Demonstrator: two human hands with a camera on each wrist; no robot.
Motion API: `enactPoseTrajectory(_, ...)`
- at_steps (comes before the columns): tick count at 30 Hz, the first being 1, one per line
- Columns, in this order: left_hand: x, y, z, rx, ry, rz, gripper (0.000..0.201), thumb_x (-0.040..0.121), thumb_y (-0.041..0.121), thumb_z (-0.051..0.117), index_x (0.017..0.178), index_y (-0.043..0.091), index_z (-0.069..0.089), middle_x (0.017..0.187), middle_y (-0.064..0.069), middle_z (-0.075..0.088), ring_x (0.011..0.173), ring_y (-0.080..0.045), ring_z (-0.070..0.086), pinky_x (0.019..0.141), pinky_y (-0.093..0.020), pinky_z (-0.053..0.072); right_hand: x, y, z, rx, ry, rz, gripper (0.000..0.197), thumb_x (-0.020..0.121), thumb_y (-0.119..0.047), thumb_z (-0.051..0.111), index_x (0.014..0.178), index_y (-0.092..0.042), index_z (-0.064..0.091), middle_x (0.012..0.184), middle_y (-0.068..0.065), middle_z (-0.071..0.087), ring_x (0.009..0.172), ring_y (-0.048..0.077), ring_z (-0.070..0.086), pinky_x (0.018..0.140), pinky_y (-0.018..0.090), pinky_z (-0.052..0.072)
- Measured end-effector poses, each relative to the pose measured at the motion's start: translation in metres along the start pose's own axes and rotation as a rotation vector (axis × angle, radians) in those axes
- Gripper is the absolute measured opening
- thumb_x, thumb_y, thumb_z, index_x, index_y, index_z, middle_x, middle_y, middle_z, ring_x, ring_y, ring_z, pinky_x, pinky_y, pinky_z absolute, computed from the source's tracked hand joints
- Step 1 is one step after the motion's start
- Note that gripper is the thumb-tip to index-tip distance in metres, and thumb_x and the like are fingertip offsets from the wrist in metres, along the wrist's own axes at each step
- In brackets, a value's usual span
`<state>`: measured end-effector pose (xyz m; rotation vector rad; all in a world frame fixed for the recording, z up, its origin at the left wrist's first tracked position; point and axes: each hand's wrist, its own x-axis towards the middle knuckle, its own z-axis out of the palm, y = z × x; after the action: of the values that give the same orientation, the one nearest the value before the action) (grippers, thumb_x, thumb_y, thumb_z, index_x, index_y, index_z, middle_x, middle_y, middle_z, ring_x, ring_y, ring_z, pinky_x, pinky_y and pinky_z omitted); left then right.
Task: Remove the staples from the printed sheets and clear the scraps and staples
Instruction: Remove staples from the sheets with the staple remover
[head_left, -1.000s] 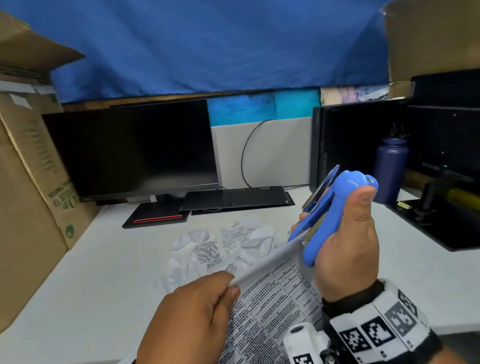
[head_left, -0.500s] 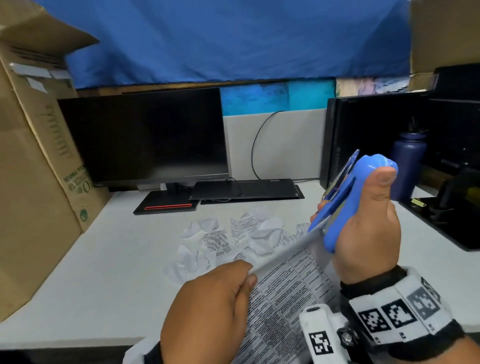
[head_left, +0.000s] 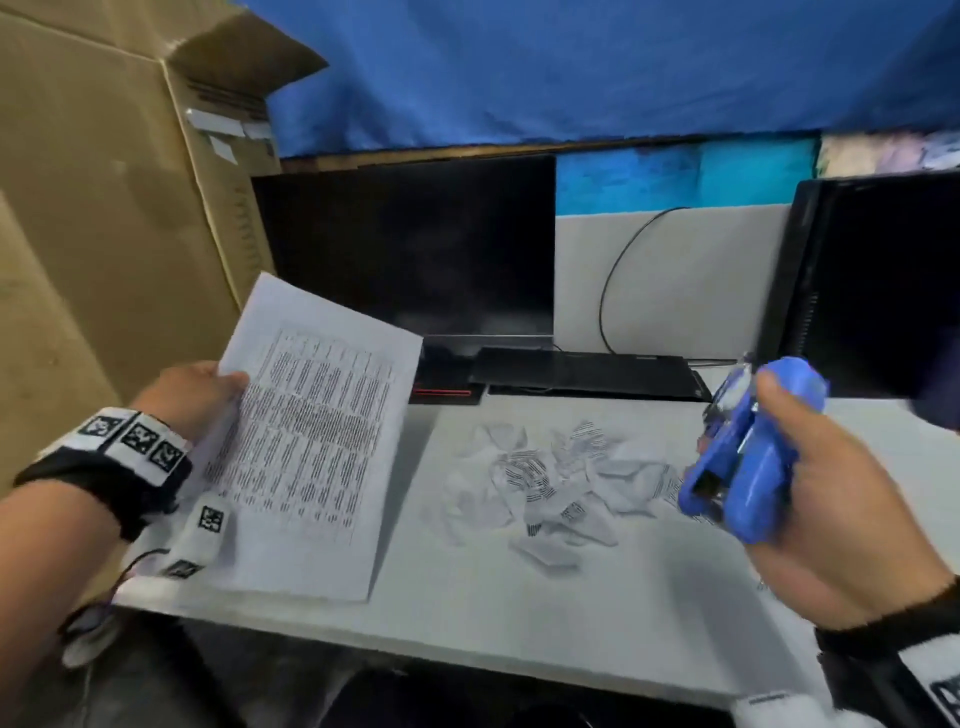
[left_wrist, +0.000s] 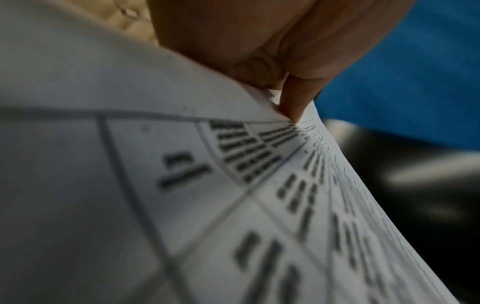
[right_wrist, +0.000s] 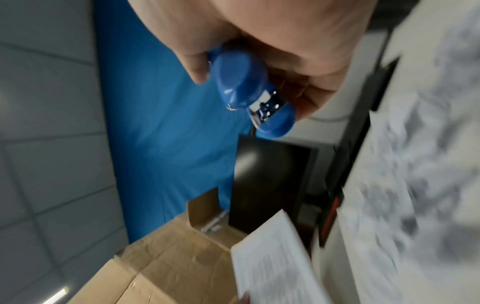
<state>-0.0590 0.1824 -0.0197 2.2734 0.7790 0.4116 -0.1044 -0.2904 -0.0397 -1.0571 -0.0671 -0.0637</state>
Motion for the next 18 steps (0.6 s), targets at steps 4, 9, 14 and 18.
enactPoseTrajectory(4, 0.027, -0.012, 0.039, 0.170, -0.010, -0.039, 0.059, 0.100, 0.035, 0.049, 0.148, 0.003, 0.034, 0.144, -0.025, 0.047, 0.124, -0.041, 0.051, 0.099, -0.044, 0.041, -0.016, 0.039, 0.029, -0.097, -0.074, 0.342, 0.020, 0.073, -0.022, 0.067, 0.088, -0.008, 0.068, 0.072, 0.004, 0.061, 0.074, 0.021, 0.052, 0.077, 0.043, 0.040)
enactPoseTrajectory(9, -0.013, -0.020, 0.074, 0.353, -0.048, 0.218, 0.059, 0.099, 0.040, 0.047, 0.151, 0.021, 0.027, 0.150, -0.013, 0.038, 0.135, -0.034, 0.042, 0.111, -0.050, 0.037, -0.015, 0.067, 0.023, -0.218, -0.045, 0.472, 0.034, 0.064, -0.018, 0.068, 0.092, 0.001, 0.064, 0.076, 0.015, 0.058, 0.069, 0.030, 0.052, 0.067, 0.041, 0.040)
enactPoseTrajectory(14, -0.092, -0.074, 0.113, 0.656, -0.496, 0.406, 0.082, 0.085, 0.079, 0.030, 0.155, 0.039, 0.010, 0.166, 0.005, 0.002, 0.153, -0.022, -0.006, 0.123, -0.043, 0.008, 0.009, 0.085, 0.043, -0.053, -0.058, 0.543, 0.041, 0.063, -0.010, 0.051, 0.102, 0.000, 0.061, 0.087, 0.017, 0.062, 0.076, 0.032, 0.052, 0.071, 0.042, 0.042)
enactPoseTrajectory(18, -0.102, -0.109, 0.127, 0.614, -0.357, 0.433, 0.083, 0.079, 0.085, 0.012, 0.152, 0.048, -0.005, 0.164, 0.012, -0.014, 0.151, -0.016, -0.018, 0.122, -0.038, -0.005, 0.040, 0.117, 0.090, -0.321, -0.195, 0.576, 0.018, 0.083, -0.008, 0.056, 0.097, -0.001, 0.064, 0.087, 0.016, 0.064, 0.074, 0.030, 0.058, 0.067, 0.039, 0.052)
